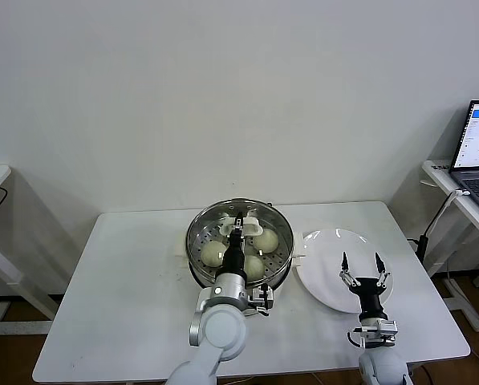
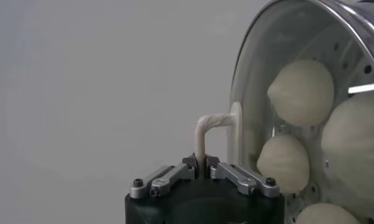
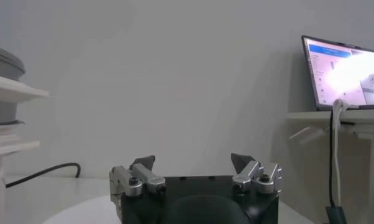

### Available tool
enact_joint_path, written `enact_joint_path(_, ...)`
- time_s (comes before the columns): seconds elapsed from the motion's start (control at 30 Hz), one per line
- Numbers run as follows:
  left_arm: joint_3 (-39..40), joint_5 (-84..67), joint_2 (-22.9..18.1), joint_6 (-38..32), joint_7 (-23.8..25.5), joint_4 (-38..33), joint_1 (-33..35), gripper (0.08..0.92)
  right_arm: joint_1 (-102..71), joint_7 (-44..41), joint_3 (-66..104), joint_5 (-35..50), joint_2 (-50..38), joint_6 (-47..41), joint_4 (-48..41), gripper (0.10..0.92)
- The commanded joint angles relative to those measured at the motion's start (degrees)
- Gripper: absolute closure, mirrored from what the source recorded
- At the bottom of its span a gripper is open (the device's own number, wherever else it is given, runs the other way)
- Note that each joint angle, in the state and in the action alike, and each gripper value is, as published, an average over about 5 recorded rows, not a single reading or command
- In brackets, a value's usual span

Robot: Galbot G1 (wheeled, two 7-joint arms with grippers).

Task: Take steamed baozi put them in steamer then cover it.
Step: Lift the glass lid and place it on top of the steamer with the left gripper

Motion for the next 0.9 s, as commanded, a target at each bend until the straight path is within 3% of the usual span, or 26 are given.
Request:
enact_joint_path(0.03, 0.0, 1.4, -0.1, -0.3, -0.2, 0.4, 0.1, 0.805, 0.1, 0.0, 0.0, 0.0, 0.0, 0.0, 0.2, 0.203)
enact_joint_path(0.8, -0.5, 1.2, -0.4, -0.5, 0.8, 0.4, 0.9, 0.805, 0.0, -0.1, 0.0, -0.1, 0.1, 0.2, 0.3, 0.203)
enact_joint_path(0.9, -0.5, 1.1, -0.5, -0.5, 0.7, 0.0, 1.1, 0.763, 0.0, -0.1, 0.0, -0.1, 0.1, 0.2, 0.2, 0.203)
